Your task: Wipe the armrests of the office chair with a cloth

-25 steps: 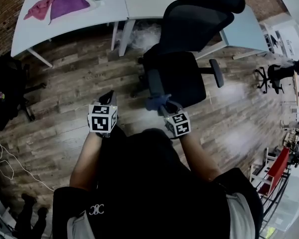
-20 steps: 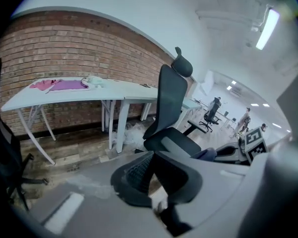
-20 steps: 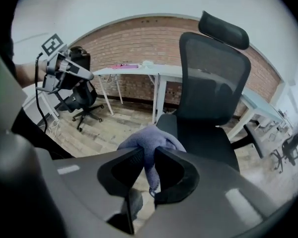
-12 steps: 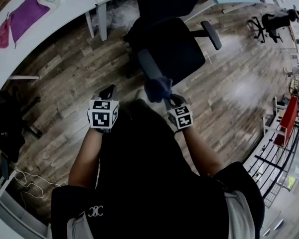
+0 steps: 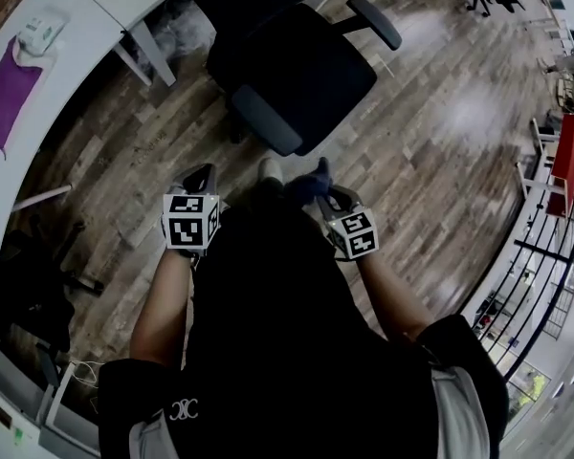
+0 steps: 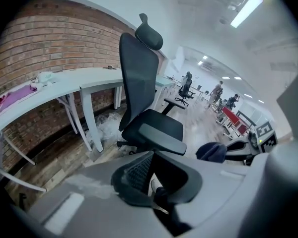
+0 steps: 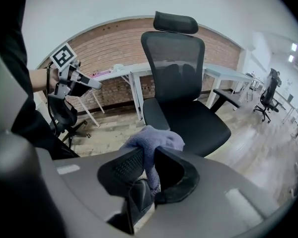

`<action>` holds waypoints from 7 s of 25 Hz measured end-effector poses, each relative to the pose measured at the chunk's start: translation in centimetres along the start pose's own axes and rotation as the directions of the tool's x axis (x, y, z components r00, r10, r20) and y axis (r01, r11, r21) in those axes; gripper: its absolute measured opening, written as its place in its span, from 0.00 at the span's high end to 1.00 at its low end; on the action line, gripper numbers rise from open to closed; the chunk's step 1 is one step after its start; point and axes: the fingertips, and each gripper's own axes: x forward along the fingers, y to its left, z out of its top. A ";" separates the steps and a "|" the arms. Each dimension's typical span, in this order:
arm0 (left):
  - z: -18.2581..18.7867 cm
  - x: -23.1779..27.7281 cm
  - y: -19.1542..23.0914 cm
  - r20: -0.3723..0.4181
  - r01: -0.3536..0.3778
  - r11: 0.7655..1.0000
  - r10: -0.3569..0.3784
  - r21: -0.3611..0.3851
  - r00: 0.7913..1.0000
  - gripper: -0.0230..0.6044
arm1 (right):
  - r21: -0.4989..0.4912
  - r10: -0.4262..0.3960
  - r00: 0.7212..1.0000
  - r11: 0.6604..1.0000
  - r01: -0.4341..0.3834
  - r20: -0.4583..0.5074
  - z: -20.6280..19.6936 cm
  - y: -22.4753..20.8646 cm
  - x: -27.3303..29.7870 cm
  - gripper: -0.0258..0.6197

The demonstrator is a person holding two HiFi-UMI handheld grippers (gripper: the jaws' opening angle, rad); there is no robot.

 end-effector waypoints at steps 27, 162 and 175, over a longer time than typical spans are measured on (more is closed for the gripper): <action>-5.0 -3.4 2.3 -0.041 -0.133 0.977 0.128 -0.165 0.991 0.95 | -0.405 0.152 0.972 0.889 -0.214 -0.180 9.6 3.1 17.6 0.83; -1.9 10.5 -0.1 -0.336 -0.379 0.913 0.313 -0.151 0.888 0.95 | -0.491 0.611 0.680 0.481 -0.726 -0.406 8.7 -1.3 36.5 0.86; 1.9 10.7 -0.9 -0.251 -0.333 0.926 0.285 -0.176 0.925 0.95 | -0.325 0.696 0.626 0.536 -0.779 -0.352 7.8 -2.0 28.3 0.87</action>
